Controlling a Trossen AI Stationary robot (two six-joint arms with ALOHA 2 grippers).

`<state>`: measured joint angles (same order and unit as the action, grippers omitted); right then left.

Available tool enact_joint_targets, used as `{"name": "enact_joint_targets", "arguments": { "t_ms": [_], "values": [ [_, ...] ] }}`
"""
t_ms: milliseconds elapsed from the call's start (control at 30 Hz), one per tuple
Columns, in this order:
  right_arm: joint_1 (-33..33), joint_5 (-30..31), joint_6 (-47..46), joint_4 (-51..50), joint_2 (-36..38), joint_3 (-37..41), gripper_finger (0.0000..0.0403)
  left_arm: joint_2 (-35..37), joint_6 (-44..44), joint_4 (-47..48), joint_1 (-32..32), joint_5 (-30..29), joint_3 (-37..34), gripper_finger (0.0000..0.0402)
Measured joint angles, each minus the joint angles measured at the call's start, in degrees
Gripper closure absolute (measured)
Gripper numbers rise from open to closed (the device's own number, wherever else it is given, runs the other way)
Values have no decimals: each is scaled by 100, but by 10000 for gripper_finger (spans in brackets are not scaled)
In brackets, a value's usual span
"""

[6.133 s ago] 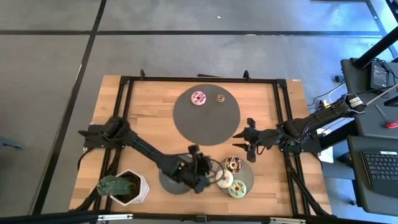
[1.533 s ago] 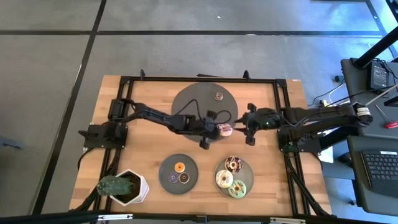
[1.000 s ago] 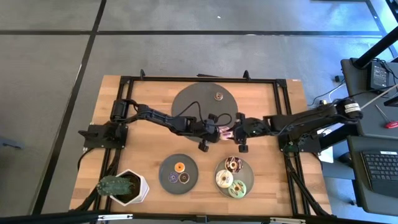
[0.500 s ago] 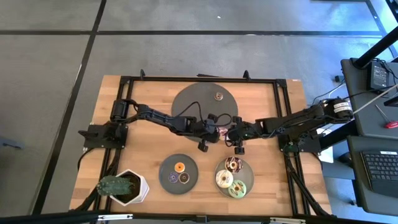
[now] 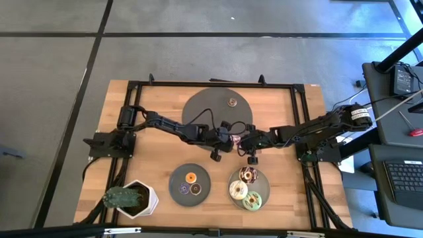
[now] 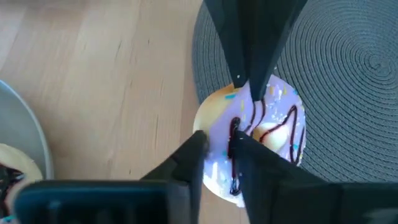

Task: Pick & Place donuts
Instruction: Put large pink donut on the gray plate

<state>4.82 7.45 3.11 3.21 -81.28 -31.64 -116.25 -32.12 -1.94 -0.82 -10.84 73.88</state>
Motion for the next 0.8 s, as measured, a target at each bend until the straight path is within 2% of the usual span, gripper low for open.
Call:
{"name": "enact_joint_targets", "arguments": {
  "t_ms": [233, 467, 667, 800],
  "values": [
    [-13, 5, -137, -32, 0, 0, 391, 2, 31, -48, -18, -19, -1, 393],
    [-13, 273, -285, -62, 2, 0, 381, 2, 65, -87, -146, -498, -1, 387],
    [-15, 446, -180, -405, 11, -163, 395, 183, 419, 10, -145, 31, 2, 338],
    [-4, 947, -153, -1154, 71, -541, 394, 405, 727, 280, -145, 200, -6, 300]
  ]
}}
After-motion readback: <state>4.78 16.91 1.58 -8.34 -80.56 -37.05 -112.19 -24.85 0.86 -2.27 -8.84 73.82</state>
